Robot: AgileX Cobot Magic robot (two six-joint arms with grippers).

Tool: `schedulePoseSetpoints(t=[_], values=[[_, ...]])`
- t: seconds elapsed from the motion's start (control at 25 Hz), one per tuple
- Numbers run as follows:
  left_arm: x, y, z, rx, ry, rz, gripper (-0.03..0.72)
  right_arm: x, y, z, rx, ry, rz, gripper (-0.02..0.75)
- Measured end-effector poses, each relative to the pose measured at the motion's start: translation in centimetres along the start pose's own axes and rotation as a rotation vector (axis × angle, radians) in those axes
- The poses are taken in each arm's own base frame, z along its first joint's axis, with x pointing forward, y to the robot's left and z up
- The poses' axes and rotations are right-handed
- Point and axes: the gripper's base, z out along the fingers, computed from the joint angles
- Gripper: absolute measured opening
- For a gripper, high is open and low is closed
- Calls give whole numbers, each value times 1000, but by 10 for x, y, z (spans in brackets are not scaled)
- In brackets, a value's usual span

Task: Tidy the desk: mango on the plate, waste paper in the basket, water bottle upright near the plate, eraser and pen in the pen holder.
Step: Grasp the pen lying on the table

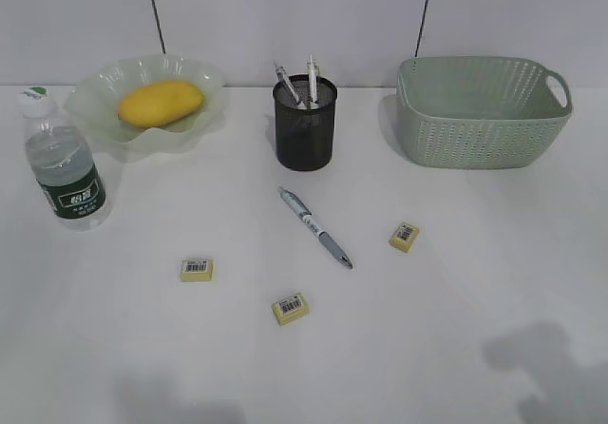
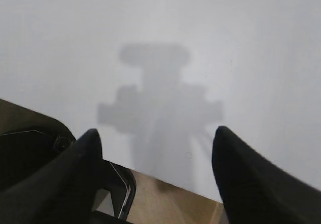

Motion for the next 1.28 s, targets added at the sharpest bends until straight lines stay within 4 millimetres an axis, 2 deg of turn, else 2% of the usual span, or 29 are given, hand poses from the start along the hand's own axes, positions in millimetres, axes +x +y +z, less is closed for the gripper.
schedulePoseSetpoints(t=[0.36, 0.88, 1.28], values=[[-2, -1, 9, 13, -43, 13, 396, 0, 0, 0, 0, 0, 0, 542], [-1, -1, 8, 7, -56, 7, 368, 0, 0, 0, 0, 0, 0, 541], [10, -2, -6, -298, -194, -190, 335, 0, 0, 0, 0, 0, 0, 541]])
